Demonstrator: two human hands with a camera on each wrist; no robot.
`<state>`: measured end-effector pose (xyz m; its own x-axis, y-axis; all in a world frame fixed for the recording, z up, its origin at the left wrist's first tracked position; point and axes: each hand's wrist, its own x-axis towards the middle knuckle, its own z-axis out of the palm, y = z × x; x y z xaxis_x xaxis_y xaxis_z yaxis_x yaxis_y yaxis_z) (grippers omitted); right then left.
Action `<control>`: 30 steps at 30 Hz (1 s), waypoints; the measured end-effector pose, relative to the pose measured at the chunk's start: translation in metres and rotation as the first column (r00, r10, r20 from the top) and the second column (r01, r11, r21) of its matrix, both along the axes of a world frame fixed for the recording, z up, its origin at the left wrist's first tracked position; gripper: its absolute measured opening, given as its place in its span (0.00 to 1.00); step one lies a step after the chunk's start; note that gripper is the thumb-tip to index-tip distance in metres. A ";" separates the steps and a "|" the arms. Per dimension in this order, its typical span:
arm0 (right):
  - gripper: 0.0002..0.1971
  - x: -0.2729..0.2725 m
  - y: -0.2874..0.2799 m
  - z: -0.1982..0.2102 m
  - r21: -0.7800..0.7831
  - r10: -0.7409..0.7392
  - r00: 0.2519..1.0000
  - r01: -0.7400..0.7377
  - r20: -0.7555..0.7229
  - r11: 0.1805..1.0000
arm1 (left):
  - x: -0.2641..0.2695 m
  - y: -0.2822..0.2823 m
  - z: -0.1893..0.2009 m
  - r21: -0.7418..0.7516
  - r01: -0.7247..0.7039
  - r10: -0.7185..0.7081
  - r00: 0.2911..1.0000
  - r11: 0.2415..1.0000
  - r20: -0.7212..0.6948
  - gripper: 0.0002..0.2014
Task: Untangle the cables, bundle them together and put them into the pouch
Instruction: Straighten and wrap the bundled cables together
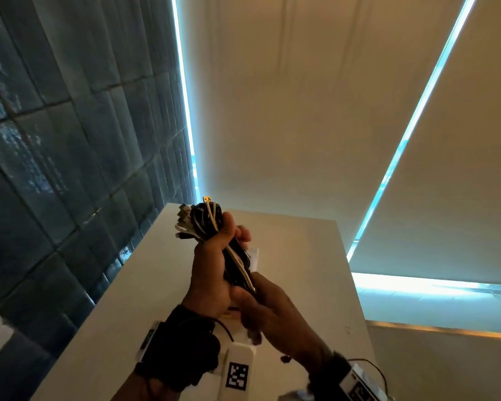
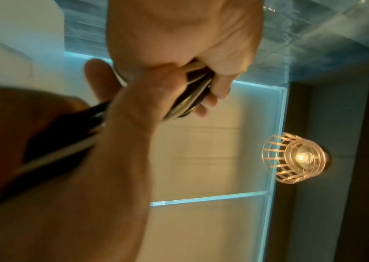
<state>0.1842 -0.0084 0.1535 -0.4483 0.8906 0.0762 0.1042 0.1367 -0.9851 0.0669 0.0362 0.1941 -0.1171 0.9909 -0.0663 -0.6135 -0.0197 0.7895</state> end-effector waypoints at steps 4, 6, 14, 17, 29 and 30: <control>0.16 -0.004 -0.005 -0.004 0.102 -0.010 1.000 0.010 0.001 0.995 | -0.007 0.001 0.003 -0.109 0.021 -0.013 0.997 0.994 0.073 0.09; 0.17 -0.004 -0.005 -0.009 0.152 0.005 1.000 -0.007 0.014 0.988 | -0.008 -0.001 0.007 -0.139 0.064 -0.039 0.984 0.988 0.173 0.08; 0.23 0.028 -0.012 -0.019 -0.019 0.185 0.982 -0.185 0.042 0.983 | -0.022 -0.001 0.020 -0.040 0.097 -0.080 0.949 0.994 0.306 0.12; 0.24 0.059 -0.008 -0.029 -0.180 0.169 0.974 -0.142 0.148 0.973 | -0.039 0.004 0.023 -0.011 0.137 -0.132 0.969 0.990 0.211 0.11; 0.17 0.110 0.028 0.097 0.152 0.001 0.889 -0.079 0.457 0.985 | -0.047 -0.009 0.004 -0.037 0.561 -0.539 0.772 0.827 -0.338 0.18; 0.16 0.105 0.029 0.107 0.188 -0.024 0.889 -0.070 0.457 0.980 | -0.046 -0.009 0.006 -0.034 0.579 -0.544 0.741 0.814 -0.395 0.19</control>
